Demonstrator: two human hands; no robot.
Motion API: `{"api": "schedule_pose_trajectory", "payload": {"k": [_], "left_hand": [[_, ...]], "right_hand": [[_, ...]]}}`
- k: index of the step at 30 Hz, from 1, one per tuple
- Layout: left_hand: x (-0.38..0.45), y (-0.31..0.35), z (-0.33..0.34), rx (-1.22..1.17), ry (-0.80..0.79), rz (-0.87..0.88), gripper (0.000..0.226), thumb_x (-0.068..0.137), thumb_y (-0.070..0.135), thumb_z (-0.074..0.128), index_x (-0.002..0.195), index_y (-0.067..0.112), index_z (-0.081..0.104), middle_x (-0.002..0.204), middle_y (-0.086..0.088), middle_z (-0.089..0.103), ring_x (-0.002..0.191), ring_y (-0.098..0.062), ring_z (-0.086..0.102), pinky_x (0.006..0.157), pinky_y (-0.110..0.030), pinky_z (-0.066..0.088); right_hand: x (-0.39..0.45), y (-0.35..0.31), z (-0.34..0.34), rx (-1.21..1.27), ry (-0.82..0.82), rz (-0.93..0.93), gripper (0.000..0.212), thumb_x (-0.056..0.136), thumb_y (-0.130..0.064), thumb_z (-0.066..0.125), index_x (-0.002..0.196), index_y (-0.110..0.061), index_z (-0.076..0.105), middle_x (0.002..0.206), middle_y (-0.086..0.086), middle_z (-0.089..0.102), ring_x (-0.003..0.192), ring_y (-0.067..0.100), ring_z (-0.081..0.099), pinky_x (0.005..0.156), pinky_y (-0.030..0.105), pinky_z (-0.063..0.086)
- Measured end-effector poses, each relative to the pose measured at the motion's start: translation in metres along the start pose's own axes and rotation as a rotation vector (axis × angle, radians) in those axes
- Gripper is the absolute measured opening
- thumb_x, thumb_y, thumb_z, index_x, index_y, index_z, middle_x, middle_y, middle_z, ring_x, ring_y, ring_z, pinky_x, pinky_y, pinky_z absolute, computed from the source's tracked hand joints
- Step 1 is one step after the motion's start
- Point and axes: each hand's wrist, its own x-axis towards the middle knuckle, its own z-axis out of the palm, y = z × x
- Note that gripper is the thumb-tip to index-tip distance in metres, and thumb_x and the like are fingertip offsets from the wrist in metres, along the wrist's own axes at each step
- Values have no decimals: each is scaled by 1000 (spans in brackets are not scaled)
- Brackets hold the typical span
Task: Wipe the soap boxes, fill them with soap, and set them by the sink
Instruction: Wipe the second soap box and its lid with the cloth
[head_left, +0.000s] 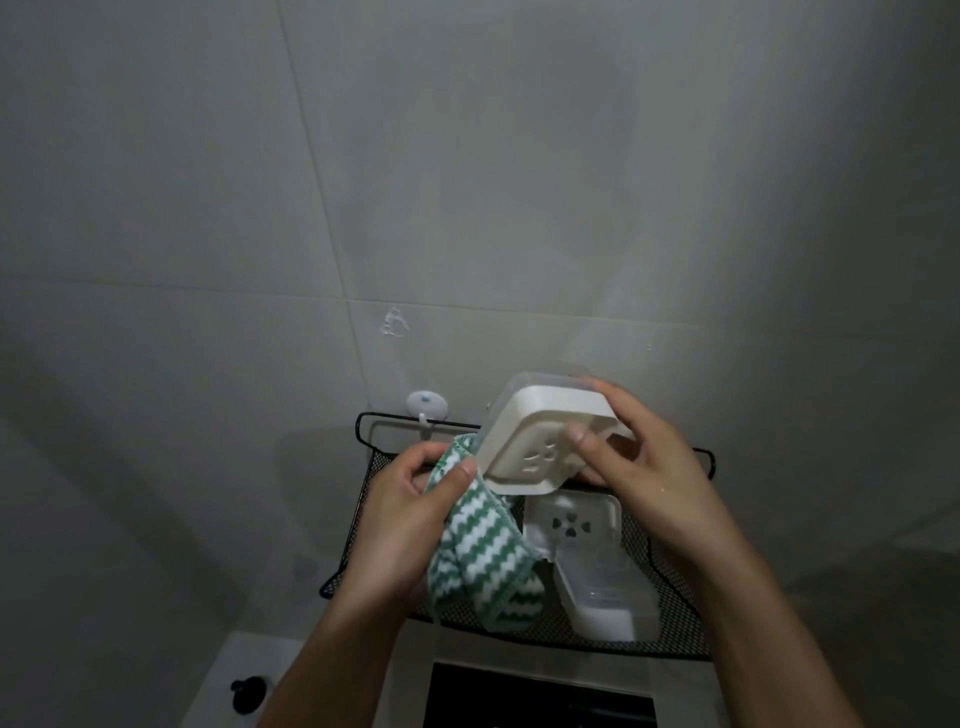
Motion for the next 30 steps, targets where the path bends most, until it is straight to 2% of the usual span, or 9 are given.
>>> {"api": "schedule_pose_trajectory", "payload": {"k": [2, 4, 8, 13, 18, 21, 24, 27, 30], "left_hand": [[0, 2, -1, -21, 20, -39, 5, 90, 25, 71, 94, 22, 73, 94, -15, 76, 87, -35, 74, 83, -53, 59], [1, 3, -1, -36, 35, -72, 5, 90, 25, 70, 91, 21, 73, 95, -17, 75, 87, -35, 74, 82, -51, 59], [-2, 8, 1, -90, 37, -77, 5, 91, 20, 68, 90, 21, 73, 95, -17, 75, 85, -33, 74, 70, -40, 60], [-6, 22, 2, -167, 58, -20, 29, 98, 12, 50, 96, 14, 78, 100, -14, 76, 94, -26, 73, 73, -34, 58], [-11, 43, 11, 324, 112, 382, 31, 94, 9, 60, 112, 31, 73, 106, 15, 73, 96, -5, 70, 76, -25, 59], [-6, 58, 30, 550, 124, 642, 29, 90, 11, 66, 114, 27, 69, 112, 20, 68, 105, 2, 64, 87, -19, 53], [-1, 65, 47, 643, 109, 748, 29, 87, 7, 68, 111, 23, 70, 107, 20, 69, 100, 7, 63, 84, -10, 49], [5, 63, 51, 792, 101, 852, 28, 85, 10, 71, 110, 23, 72, 106, 24, 64, 102, -6, 58, 87, -24, 48], [9, 57, 49, 954, 70, 889, 31, 88, 26, 72, 119, 22, 70, 117, 6, 60, 108, -13, 50, 90, -35, 43]], "right_hand": [[-2, -1, -1, -14, -69, 19, 66, 86, -14, 77, 139, -44, 52, 123, -11, 69, 108, 6, 68, 83, 29, 60], [-2, 1, 2, -22, -68, 14, 74, 84, -5, 78, 143, -39, 50, 123, -11, 68, 109, 4, 67, 79, 24, 59], [0, 4, 7, 13, 59, 33, 48, 83, -5, 77, 124, -28, 65, 109, -12, 75, 98, 4, 71, 71, 19, 58], [0, 9, -1, 106, 184, 177, 28, 87, -10, 73, 104, -32, 72, 98, 2, 76, 83, 17, 76, 65, 35, 63], [2, 7, 1, -10, 125, 194, 29, 87, -10, 73, 108, -29, 73, 102, 2, 74, 83, 16, 75, 65, 41, 64], [4, 4, 5, -4, 42, 186, 31, 87, -7, 73, 113, -23, 72, 100, 1, 77, 86, 15, 75, 63, 32, 61], [4, 1, 6, 33, -13, 143, 31, 87, -5, 72, 112, -24, 71, 96, 1, 78, 85, 16, 76, 62, 25, 58], [5, 1, 4, 49, 20, 125, 33, 85, 0, 72, 110, -22, 72, 96, 2, 78, 86, 18, 76, 64, 28, 59], [5, 3, 0, 75, 43, 143, 37, 84, 5, 72, 112, -19, 70, 99, 5, 78, 87, 23, 76, 70, 37, 62]]}}
